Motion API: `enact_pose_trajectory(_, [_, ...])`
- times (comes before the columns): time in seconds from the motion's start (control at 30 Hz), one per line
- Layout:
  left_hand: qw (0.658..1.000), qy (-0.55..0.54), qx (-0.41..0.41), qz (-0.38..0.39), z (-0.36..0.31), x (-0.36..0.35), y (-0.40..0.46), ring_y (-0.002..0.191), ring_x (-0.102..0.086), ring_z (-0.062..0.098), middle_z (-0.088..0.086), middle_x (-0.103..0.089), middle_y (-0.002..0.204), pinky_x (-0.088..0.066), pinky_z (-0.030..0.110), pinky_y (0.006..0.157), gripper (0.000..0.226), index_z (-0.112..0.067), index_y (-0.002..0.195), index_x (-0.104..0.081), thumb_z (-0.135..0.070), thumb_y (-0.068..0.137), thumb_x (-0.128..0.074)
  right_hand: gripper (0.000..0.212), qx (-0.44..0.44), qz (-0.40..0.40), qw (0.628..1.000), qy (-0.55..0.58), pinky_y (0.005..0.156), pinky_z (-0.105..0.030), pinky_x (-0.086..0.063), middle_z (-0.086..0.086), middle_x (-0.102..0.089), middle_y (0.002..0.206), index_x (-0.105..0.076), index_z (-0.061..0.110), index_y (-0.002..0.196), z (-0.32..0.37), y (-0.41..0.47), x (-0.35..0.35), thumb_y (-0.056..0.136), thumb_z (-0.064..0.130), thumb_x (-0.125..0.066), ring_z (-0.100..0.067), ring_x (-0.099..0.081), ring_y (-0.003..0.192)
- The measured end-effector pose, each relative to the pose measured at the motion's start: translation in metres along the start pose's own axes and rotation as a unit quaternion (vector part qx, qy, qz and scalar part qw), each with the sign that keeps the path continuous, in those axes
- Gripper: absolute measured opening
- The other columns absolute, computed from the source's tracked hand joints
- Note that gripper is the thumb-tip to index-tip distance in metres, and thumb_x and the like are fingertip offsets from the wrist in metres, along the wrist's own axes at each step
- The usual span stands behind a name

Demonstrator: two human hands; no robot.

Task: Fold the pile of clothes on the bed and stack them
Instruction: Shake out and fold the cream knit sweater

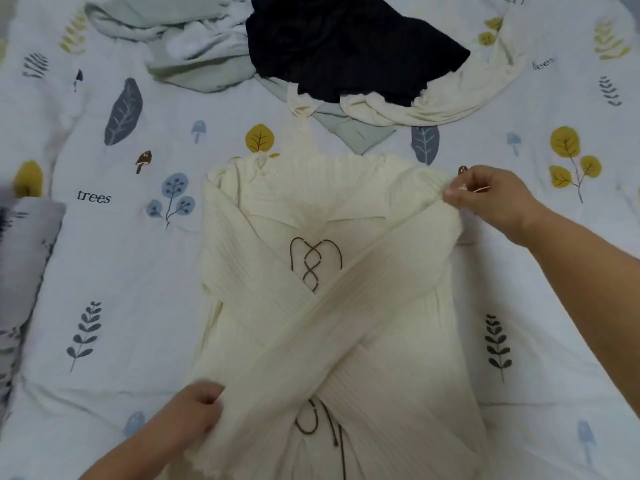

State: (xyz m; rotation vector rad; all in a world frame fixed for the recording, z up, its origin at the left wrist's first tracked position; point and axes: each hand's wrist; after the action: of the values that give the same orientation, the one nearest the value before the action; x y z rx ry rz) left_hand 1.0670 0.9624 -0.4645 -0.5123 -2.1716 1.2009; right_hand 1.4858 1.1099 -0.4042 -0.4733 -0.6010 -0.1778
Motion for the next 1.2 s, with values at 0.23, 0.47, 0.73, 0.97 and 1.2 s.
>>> enact_pose_trajectory(0.23, [0.991,0.116,-0.028,-0.056,0.007,0.003,-0.004,0.070,-0.053,0.010,0.003,-0.057,0.080,-0.034,0.010,0.058,0.024,-0.013,0.066,-0.054,-0.009,0.090,-0.055,0.028,-0.124,0.054,0.991,0.018,0.064,-0.021,-0.050,-0.014,-0.060,0.104,-0.062,0.009,0.103,-0.015,0.014,-0.012,0.089,-0.011,-0.048,-0.024,-0.057,0.085])
enact_pose_trajectory(0.47, [0.981,0.170,-0.043,-0.081,0.009,0.001,-0.009,0.057,-0.051,-0.001,-0.005,-0.052,0.062,-0.036,0.010,0.052,0.029,-0.021,0.059,-0.048,-0.018,0.084,-0.061,0.052,-0.209,-0.143,0.965,-0.069,0.091,-0.044,-0.046,-0.022,-0.048,0.129,-0.034,0.000,0.133,-0.019,0.018,-0.040,0.091,0.025,-0.051,-0.039,-0.050,0.115])
enact_pose_trajectory(0.73, [0.973,0.207,-0.060,-0.088,0.002,0.006,-0.017,0.068,-0.051,-0.008,-0.007,-0.057,0.074,-0.037,0.005,0.063,0.018,-0.031,0.073,-0.052,-0.027,0.085,-0.064,0.038,-0.111,-0.206,0.967,-0.103,0.076,-0.034,-0.034,-0.017,-0.060,0.108,-0.052,0.005,0.110,-0.029,0.012,-0.049,0.087,0.034,-0.061,-0.035,-0.055,0.104])
enact_pose_trajectory(0.97, [0.853,0.369,-0.234,-0.287,-0.024,-0.030,-0.032,0.103,-0.061,0.037,0.023,-0.064,0.114,-0.047,0.047,0.086,0.061,-0.003,0.122,-0.047,-0.036,0.071,-0.040,0.066,0.107,-0.196,0.940,-0.259,0.110,-0.051,-0.019,-0.025,-0.026,0.149,-0.025,0.006,0.146,-0.016,-0.043,-0.090,0.090,0.027,-0.055,-0.038,-0.024,0.137])
enact_pose_trajectory(1.2, [0.831,0.449,-0.285,-0.161,-0.004,-0.037,0.002,0.135,-0.026,0.022,0.005,-0.037,0.147,-0.008,0.043,0.110,0.057,-0.023,0.140,-0.030,-0.054,0.097,-0.010,0.061,0.197,0.134,0.834,-0.497,0.108,-0.041,0.023,0.003,0.039,0.144,0.032,0.034,0.135,-0.069,-0.115,-0.131,0.082,0.060,0.014,-0.020,0.027,0.139])
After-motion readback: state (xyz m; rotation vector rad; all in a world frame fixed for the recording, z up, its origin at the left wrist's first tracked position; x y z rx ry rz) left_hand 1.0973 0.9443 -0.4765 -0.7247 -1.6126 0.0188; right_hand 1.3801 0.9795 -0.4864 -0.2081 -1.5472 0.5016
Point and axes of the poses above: each hand's wrist, its own y-axis towards the middle knuckle, its own x-axis out of the back of the hand, z = x × y
